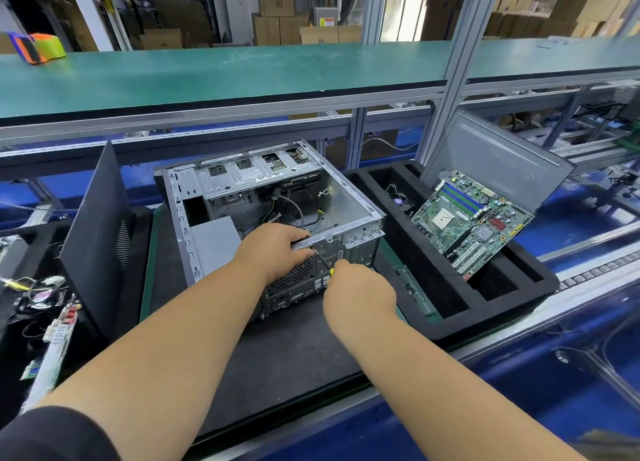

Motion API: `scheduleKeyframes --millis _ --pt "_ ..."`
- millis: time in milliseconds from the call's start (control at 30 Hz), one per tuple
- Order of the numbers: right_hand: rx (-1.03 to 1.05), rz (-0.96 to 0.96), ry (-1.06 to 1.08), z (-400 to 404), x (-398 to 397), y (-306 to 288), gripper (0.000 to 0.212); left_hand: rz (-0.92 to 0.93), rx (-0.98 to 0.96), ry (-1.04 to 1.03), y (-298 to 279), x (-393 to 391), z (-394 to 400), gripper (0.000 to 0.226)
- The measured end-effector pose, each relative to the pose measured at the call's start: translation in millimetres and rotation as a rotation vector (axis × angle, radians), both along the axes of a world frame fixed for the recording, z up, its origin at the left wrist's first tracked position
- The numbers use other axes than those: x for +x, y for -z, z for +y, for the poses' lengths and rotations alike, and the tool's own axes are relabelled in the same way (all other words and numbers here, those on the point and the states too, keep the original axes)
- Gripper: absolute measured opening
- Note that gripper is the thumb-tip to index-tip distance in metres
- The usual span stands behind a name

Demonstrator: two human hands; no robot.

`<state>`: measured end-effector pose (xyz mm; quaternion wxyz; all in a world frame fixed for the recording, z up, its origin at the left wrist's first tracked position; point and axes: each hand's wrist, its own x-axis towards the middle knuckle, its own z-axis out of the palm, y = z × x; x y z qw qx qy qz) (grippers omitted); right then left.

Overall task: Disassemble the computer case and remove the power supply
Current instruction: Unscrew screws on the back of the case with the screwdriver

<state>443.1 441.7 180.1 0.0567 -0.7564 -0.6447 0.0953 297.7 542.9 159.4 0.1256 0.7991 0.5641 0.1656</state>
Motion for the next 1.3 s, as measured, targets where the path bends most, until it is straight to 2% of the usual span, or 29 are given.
scheduleKeyframes --millis 67,133,167,233,300,367,433,500,567,767,933,1033,1100,1167,1233,1300 --pt "0.0 0.097 -0.014 1.3 9.7 -5.7 0.014 0.007 -0.005 -0.003 0.1 -0.1 0.0 0.033" --pt "-0.077 0.313 -0.005 3.4 20.1 -11.1 0.019 0.009 -0.003 -0.007 0.4 -0.1 -0.2 0.033" --pt "-0.155 0.529 0.043 5.3 24.7 -12.7 0.024 0.008 0.0 -0.01 0.4 0.2 -0.2 0.033" --pt "-0.358 1.081 0.233 7.9 29.6 -14.3 0.029 0.007 0.001 -0.014 0.3 0.4 0.0 0.035" --pt "-0.468 1.439 0.356 8.4 34.4 -11.6 0.035 0.024 -0.004 -0.012 -0.3 0.3 -0.3 0.036" --pt "-0.539 1.601 0.399 7.0 37.4 -7.0 0.037 0.037 -0.008 -0.006 -1.7 0.0 -1.4 0.034" --pt "-0.574 1.684 0.424 4.9 37.8 -2.5 0.036 0.036 -0.012 0.0 -2.9 -0.1 -2.0 0.029" --pt "-0.556 1.698 0.44 4.3 35.7 1.2 0.031 0.032 -0.015 0.004 -3.7 0.0 -2.5 0.026" --pt "-0.479 1.561 0.415 4.7 32.3 4.5 0.026 0.03 -0.013 0.002 -3.8 0.1 -2.4 0.028" --pt "-0.136 0.947 0.182 -0.9 31.9 5.5 0.013 0.021 -0.015 -0.008 -1.9 0.1 -0.9 0.033" --pt "0.142 0.148 -0.061 -6.6 24.0 4.6 0.012 0.003 -0.015 -0.02 -0.7 0.9 -0.8 0.036" --pt "0.175 -0.055 -0.125 -9.3 14.0 5.2 0.012 -0.013 -0.005 -0.023 -0.2 0.7 -1.0 0.038" --pt "0.18 -0.02 -0.114 -8.7 14.0 6.3 0.014 -0.003 -0.004 -0.019 0.5 0.7 -0.7 0.04" --pt "0.11 0.174 -0.055 -6.4 17.5 5.8 0.021 -0.009 0.0 -0.029 1.5 0.6 -0.3 0.041" --pt "-0.065 0.546 0.085 -2.1 20.5 4.4 0.03 -0.012 0.009 -0.037 2.1 0.4 0.1 0.042" --pt "-0.287 1.041 0.284 2.0 23.8 3.8 0.035 -0.002 0.014 -0.027 2.1 0.3 0.3 0.041"
